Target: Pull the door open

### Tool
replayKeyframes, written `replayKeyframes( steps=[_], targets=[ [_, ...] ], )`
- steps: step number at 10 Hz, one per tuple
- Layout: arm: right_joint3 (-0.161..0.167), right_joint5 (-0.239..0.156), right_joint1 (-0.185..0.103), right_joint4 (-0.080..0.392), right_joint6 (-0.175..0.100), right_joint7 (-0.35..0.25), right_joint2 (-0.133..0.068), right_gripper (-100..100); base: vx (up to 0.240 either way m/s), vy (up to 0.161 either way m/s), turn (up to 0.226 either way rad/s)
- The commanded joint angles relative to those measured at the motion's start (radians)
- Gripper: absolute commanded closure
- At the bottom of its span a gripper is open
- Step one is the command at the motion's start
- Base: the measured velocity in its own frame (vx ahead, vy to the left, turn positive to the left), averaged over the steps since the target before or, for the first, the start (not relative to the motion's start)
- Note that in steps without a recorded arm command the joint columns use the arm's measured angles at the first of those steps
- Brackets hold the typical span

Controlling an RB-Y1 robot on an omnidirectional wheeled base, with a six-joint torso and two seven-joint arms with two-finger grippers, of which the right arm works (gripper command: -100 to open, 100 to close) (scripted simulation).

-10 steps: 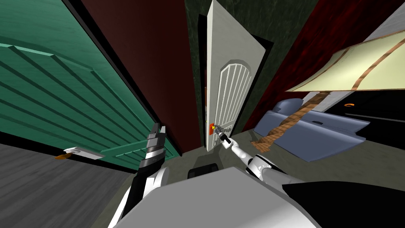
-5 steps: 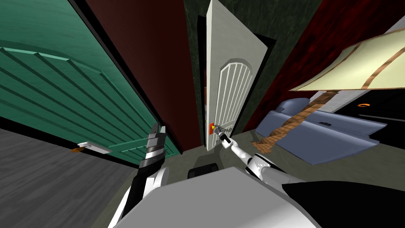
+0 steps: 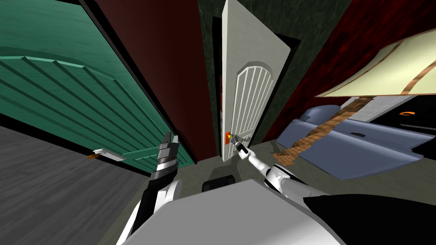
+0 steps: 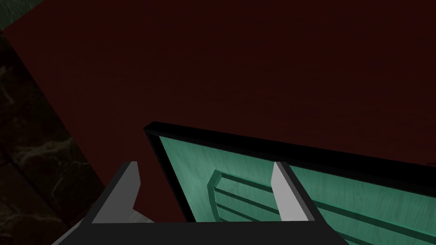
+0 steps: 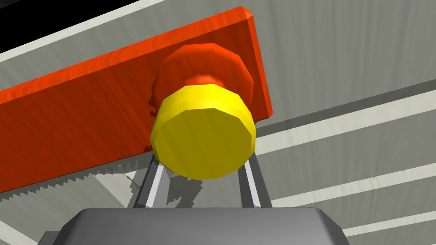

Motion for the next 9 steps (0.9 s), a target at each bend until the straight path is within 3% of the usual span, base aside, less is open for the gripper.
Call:
replayKeyframes(
  steps=[1, 4, 7, 9],
  targets=[
    [0.015, -0.027, -0.008, -0.004, -0.006, -0.050, 0.003, 100, -0.031, -0.028, 0.064],
    [0.034, -0.077, -0.018, 0.002, -0.005, -0.126, 0.001, 100, -0.042, -0.041, 0.064],
    [0.043, -0.100, -0.022, 0.005, -0.005, -0.176, 0.000, 100, -0.029, -0.029, 0.047],
    [0.061, -0.146, -0.031, 0.010, -0.004, -0.240, -0.002, 100, -0.043, -0.041, 0.072]
  ],
)
